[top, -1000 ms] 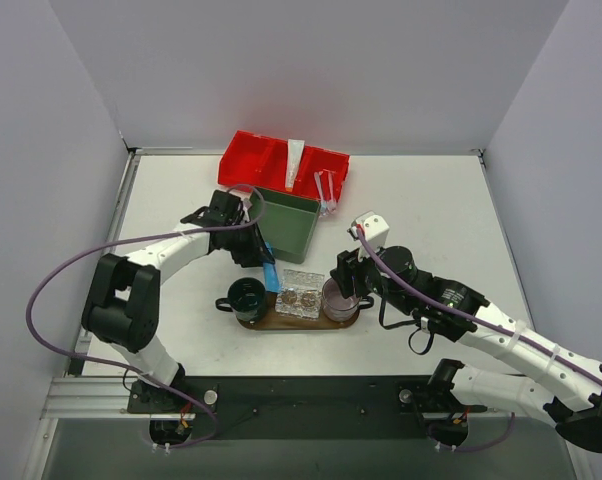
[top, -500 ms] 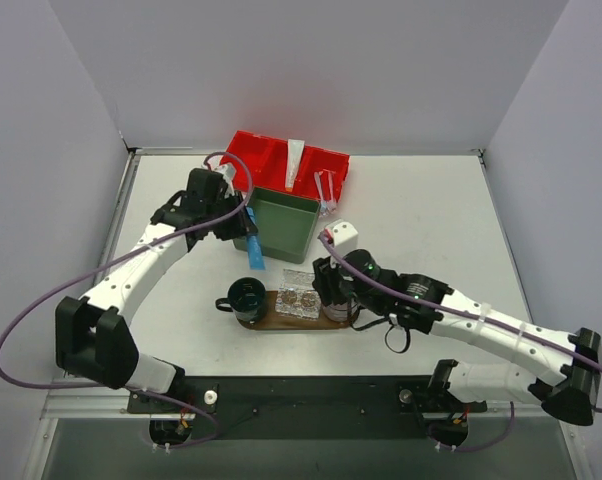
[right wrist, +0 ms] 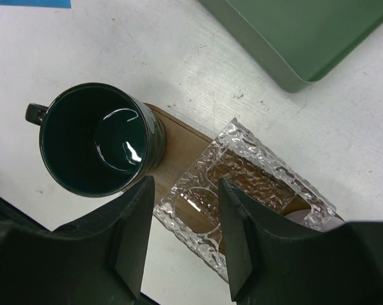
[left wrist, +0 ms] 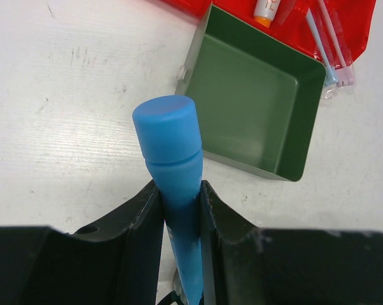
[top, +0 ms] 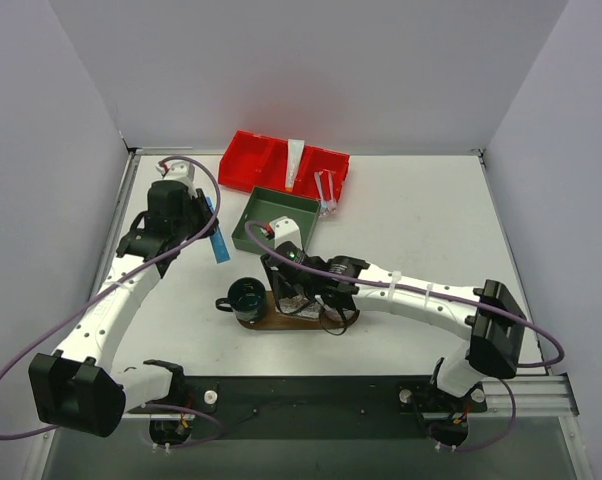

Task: Prepare toiletry sets of a toothbrush and toothpaste on the tray

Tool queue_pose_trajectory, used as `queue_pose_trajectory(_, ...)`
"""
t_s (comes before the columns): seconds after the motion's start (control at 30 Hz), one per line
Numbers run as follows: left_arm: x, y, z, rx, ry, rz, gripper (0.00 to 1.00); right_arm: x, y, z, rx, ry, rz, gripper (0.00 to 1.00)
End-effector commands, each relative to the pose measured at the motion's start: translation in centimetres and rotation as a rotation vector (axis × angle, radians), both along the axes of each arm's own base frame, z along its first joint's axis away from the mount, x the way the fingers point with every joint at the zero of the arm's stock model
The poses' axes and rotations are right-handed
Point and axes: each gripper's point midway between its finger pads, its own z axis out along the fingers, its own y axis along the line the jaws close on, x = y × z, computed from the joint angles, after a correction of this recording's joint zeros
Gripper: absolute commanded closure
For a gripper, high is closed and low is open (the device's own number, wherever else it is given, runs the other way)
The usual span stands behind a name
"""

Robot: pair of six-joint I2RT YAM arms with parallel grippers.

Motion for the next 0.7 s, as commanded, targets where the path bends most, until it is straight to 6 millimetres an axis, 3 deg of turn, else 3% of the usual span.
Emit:
queue_pose_trajectory(0.0, 0.9, 0.6, 3.3, 0.012, -0.134, 0.013, 1.0, 1.1, 0.6, 0.2, 0.005, 0.015, -0.084, 0.6)
queue_pose_trajectory(0.67, 0.7, 0.8, 3.2, 0.014, -0.136, 0.012, 1.0, 2.7, -0.1, -3.3, -0.058, 0.059, -0.207, 0.64)
